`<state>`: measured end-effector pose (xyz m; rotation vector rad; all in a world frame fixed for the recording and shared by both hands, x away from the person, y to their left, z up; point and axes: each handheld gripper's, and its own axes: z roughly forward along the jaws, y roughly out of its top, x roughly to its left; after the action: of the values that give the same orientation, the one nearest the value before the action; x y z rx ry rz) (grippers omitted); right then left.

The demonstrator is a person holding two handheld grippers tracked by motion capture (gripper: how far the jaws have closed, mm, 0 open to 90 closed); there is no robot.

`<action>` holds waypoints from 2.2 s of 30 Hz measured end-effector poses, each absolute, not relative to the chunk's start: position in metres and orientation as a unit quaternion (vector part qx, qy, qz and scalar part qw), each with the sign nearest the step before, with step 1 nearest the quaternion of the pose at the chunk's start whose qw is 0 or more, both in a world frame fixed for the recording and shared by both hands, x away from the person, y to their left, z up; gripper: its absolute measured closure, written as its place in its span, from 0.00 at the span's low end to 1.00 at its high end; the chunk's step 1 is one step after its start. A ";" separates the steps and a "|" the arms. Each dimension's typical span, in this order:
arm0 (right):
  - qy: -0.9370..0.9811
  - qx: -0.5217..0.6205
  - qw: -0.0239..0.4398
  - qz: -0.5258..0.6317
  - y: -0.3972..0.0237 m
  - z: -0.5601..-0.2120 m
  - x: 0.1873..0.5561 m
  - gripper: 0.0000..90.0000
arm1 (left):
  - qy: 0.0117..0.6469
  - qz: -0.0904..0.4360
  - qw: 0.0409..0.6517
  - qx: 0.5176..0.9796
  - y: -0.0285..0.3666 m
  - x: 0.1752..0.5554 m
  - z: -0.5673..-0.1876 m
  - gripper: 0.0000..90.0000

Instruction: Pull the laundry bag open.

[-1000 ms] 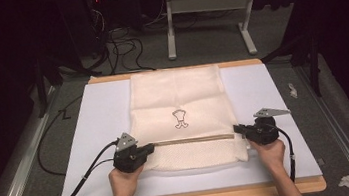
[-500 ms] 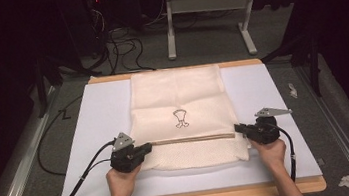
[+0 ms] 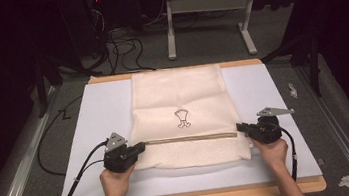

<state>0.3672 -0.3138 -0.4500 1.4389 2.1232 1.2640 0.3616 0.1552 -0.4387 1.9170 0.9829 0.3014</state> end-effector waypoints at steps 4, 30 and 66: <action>0.735 0.498 0.142 0.438 -0.315 -0.451 0.368 0.98 | 0.408 0.127 0.466 0.775 0.161 0.362 -0.439 0.97; 0.724 0.509 0.147 0.442 -0.321 -0.449 0.369 0.98 | 0.426 0.137 0.469 0.761 0.173 0.368 -0.437 0.97; 0.715 0.525 0.160 0.432 -0.340 -0.447 0.368 0.99 | 0.428 0.148 0.458 0.765 0.181 0.368 -0.436 0.97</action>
<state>0.3682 -0.3399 -0.4472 1.5006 2.0437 1.2342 0.3683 0.1808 -0.4361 1.8835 1.0545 0.3651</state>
